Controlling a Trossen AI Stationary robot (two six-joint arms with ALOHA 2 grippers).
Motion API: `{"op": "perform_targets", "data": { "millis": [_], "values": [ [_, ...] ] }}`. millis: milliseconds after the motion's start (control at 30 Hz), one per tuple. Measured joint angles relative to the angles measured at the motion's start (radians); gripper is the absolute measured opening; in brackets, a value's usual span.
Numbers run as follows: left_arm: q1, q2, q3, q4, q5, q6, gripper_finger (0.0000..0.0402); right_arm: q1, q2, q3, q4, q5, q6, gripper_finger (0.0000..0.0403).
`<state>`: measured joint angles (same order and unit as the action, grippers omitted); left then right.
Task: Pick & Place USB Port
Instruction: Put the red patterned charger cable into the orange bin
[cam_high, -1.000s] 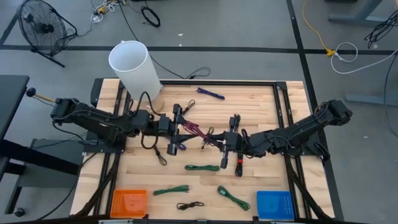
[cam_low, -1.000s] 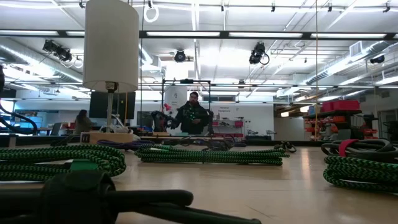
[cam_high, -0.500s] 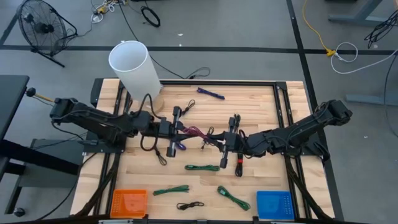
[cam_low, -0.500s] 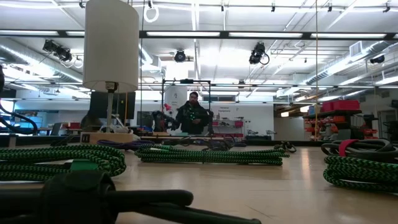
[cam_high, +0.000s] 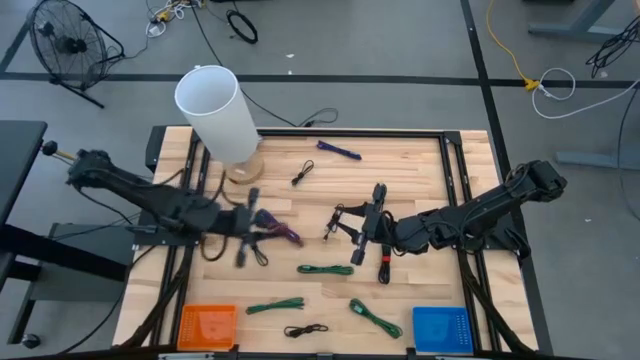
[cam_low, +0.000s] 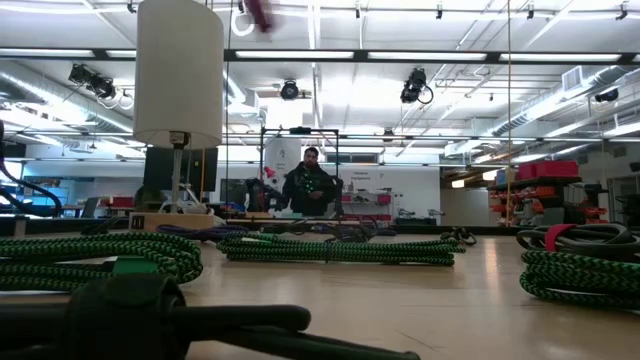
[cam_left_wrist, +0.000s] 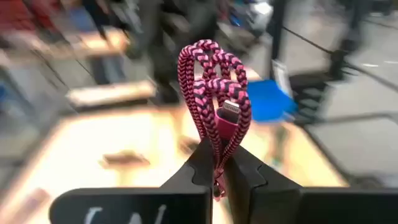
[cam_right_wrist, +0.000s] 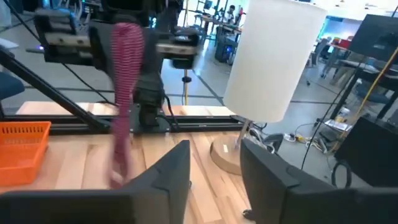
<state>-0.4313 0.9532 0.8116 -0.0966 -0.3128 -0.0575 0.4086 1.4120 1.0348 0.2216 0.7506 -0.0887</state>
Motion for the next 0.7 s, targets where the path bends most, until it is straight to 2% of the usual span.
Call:
{"op": "perform_targets", "data": {
  "millis": [200, 333, 433, 567, 700],
  "values": [
    [-0.216, -0.151, 0.001, -0.34, 0.009, -0.319, 0.0018, -0.007, 0.0, 0.0, -0.005, 0.11, 0.0, 0.0157],
    [-0.337, -0.198, 0.001, -0.536, 0.025, -0.579, 0.0018, -0.01, 0.0, 0.0, -0.01, 0.132, 0.0, 0.0154],
    [-0.406, -0.195, 0.0, -0.597, 0.04, -0.742, 0.0018, -0.016, 0.0, 0.0, -0.009, 0.132, 0.0, 0.0151],
    [-0.465, -0.147, 0.0, -0.632, 0.146, -0.911, 0.0018, -0.028, 0.0, 0.0, -0.011, 0.132, 0.0, 0.0151],
    [-0.505, -0.074, 0.0, -0.651, 0.188, -1.04, 0.0018, -0.035, 0.0, 0.0, -0.015, 0.132, 0.0, 0.015]
  ]
}}
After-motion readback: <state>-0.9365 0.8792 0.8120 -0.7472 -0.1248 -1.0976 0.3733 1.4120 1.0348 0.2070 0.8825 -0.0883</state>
